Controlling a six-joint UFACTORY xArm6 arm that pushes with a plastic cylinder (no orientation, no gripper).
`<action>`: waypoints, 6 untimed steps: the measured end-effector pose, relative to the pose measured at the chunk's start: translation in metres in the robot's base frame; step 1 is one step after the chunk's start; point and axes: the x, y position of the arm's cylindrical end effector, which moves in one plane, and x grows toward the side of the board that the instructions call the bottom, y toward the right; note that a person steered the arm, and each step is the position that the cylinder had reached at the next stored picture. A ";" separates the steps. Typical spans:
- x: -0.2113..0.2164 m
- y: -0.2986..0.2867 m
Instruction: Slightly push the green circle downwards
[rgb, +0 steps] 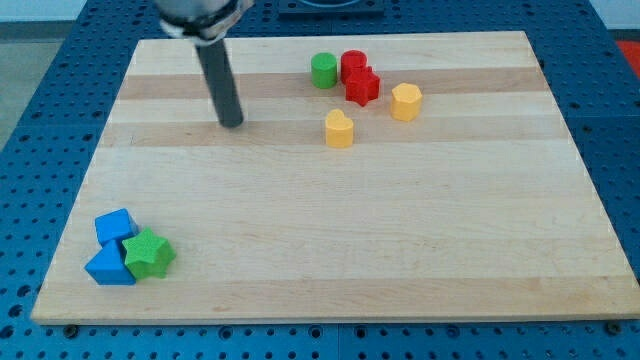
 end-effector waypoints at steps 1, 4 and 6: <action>-0.069 0.009; -0.093 0.101; -0.051 0.067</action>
